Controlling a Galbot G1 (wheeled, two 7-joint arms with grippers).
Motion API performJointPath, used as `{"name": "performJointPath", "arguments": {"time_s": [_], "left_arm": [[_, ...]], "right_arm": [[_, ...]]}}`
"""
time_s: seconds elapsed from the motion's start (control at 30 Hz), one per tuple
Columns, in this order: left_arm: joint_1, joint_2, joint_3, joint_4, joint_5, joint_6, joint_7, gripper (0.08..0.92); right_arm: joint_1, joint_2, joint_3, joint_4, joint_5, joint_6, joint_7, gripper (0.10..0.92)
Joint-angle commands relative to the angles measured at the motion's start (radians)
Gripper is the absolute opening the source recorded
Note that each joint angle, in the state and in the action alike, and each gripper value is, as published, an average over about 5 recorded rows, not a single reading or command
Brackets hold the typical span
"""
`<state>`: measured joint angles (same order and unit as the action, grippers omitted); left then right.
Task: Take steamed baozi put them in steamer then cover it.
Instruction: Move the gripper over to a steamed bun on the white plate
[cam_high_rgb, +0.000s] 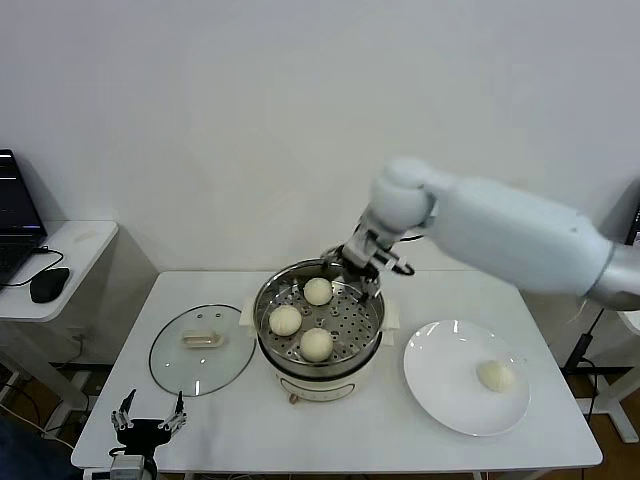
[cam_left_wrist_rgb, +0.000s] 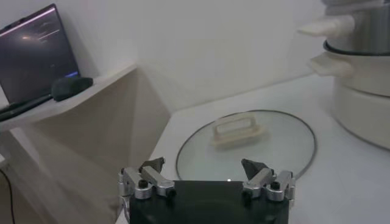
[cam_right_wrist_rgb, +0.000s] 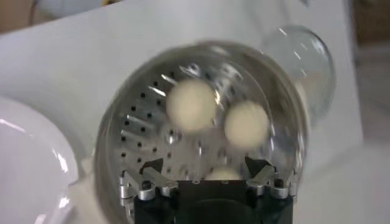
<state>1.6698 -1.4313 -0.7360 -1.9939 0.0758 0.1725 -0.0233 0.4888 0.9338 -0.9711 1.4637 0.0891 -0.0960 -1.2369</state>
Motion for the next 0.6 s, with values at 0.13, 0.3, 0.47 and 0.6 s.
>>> {"name": "performJointPath", "arguments": {"time_s": [0.13, 0.3, 0.47, 0.6], "left_arm": [[-0.004, 0.013, 0.002, -0.006, -0.045, 0.026, 0.013, 0.823], [-0.001, 0.018, 0.003, -0.003, -0.063, 0.035, 0.021, 0.823], [-0.003, 0.025, 0.0, 0.012, -0.066, 0.038, 0.024, 0.823], [-0.005, 0.03, -0.002, 0.019, -0.072, 0.043, 0.027, 0.823]], "right_arm": [[-0.084, -0.256, 0.152, -0.057, 0.131, -0.43, -0.076, 0.823], [-0.207, -0.352, 0.211, -0.061, 0.016, -0.42, -0.102, 0.823], [-0.361, -0.409, 0.274, -0.061, -0.126, -0.414, -0.105, 0.823], [-0.494, -0.429, 0.316, -0.072, -0.196, -0.402, -0.096, 0.823]]}}
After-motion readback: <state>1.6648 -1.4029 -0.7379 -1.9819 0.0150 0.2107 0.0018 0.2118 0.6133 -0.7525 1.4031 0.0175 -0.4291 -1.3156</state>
